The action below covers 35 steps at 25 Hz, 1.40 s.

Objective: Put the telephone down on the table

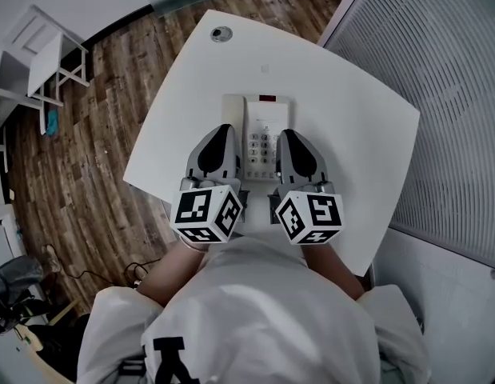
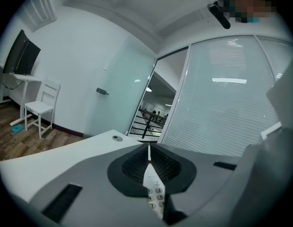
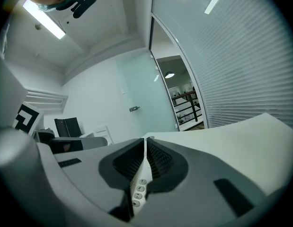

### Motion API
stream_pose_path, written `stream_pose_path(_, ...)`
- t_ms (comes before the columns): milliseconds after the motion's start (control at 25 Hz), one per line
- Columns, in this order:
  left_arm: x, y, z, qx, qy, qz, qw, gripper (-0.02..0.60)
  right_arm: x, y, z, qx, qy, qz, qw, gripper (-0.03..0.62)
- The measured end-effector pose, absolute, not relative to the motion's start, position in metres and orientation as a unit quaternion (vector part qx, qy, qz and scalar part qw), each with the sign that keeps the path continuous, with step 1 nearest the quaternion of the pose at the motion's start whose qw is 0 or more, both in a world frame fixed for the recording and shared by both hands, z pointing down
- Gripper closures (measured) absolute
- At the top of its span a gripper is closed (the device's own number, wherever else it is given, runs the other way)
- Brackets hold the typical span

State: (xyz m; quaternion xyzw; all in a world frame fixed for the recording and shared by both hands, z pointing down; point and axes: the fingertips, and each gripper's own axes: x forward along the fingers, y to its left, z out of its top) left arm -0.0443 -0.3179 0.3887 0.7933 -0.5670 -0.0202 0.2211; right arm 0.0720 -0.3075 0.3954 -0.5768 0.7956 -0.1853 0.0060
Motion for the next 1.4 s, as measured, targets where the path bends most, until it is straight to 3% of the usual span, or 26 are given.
stream_pose_path(840, -0.01, -0.281, 0.382, 0.794, -0.576, -0.015, 0.194, 0.577, 0.07, -0.279, 0.381, -0.51, 0.849, -0.135, 0.018, 0.566)
stream_pose_path(1400, -0.026, -0.231, 0.372, 0.803, -0.564, -0.009, 0.194, 0.577, 0.042, -0.229, 0.367, -0.501, 0.857, -0.117, 0.005, 0.566)
